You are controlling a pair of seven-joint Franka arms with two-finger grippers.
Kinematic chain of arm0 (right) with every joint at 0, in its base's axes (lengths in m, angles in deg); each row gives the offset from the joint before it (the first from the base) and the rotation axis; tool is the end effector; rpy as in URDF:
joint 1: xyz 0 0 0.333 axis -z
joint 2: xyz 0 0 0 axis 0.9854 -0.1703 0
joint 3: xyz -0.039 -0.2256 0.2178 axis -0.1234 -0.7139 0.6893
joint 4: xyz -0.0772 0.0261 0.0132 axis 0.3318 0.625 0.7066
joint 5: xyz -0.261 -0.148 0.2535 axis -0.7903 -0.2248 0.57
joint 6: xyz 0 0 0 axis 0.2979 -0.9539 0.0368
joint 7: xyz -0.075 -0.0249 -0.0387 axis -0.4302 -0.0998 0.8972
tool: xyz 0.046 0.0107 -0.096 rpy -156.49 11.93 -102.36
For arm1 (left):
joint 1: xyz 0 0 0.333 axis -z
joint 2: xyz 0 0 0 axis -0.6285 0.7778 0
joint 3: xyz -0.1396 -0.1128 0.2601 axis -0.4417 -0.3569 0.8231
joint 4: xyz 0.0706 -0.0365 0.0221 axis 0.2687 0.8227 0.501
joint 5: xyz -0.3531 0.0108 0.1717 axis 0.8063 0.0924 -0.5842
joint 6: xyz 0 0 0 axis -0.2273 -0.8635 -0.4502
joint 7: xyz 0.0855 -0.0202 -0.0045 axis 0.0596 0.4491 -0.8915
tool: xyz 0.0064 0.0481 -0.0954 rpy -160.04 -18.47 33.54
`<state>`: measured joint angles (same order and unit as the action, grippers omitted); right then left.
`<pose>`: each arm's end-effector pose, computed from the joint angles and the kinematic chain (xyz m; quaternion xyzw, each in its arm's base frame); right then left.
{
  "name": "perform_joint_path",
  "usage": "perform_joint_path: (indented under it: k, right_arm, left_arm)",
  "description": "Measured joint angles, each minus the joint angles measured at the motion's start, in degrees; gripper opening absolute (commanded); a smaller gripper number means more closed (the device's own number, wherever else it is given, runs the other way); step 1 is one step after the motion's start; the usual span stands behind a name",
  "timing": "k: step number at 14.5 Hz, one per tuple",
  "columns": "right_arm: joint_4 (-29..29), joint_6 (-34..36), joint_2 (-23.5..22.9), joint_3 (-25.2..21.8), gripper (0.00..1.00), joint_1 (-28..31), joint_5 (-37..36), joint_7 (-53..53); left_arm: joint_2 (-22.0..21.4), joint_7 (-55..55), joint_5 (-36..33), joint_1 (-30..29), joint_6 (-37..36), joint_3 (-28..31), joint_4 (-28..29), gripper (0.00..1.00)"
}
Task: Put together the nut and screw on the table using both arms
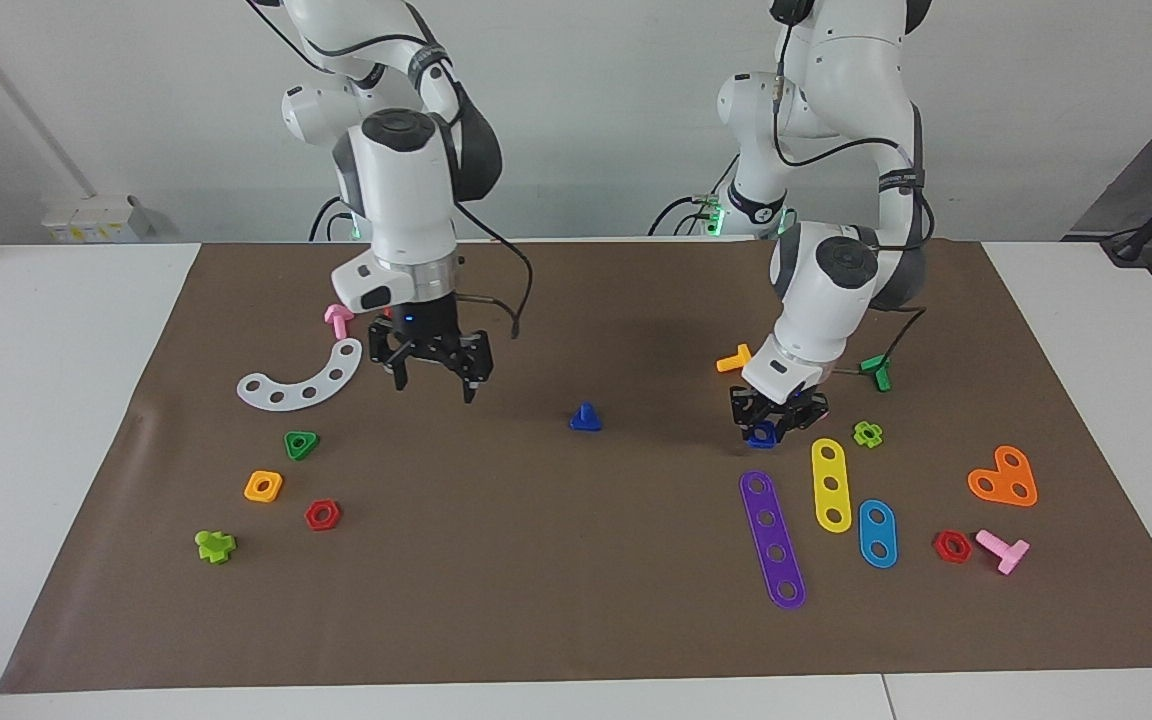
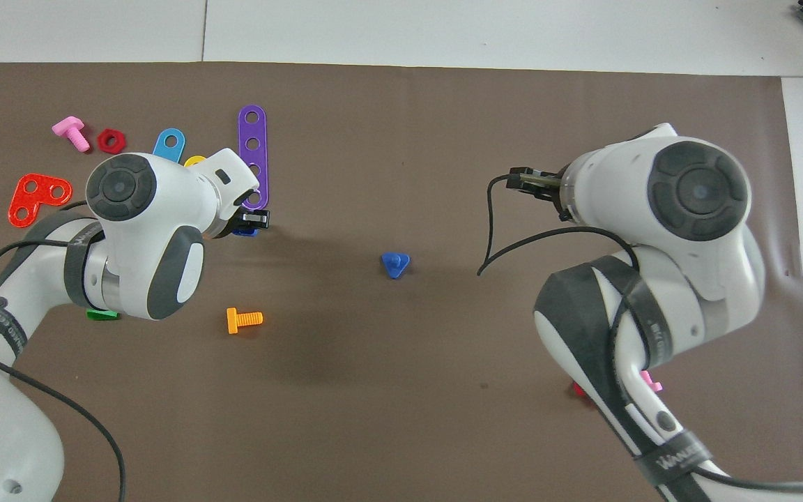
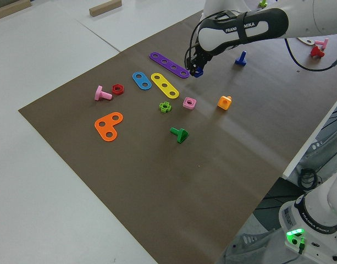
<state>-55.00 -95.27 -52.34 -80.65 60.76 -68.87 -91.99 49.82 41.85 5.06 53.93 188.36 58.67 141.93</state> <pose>0.5919 0.1665 0.5009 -0.9820 0.1322 -0.1349 0.0007 0.5891 -0.1924 0.3544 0.9944 -0.0754 0.0684 0.0283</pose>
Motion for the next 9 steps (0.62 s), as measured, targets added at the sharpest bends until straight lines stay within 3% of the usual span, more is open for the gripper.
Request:
perform_joint_path:
  k: [4, 9]
  right_arm:
    - [0.0, 8.1, 4.6, -0.1, 1.00, 8.5, 5.9, 15.5]
    - [0.0, 22.2, 10.0, -0.2, 1.00, 16.5, 7.3, 27.6]
  left_arm:
    - [0.5, -10.2, -0.1, 6.1, -0.2, -0.3, -3.5, 0.00]
    - [0.9, -18.2, -0.5, 13.2, -0.6, -0.6, -5.9, 0.00]
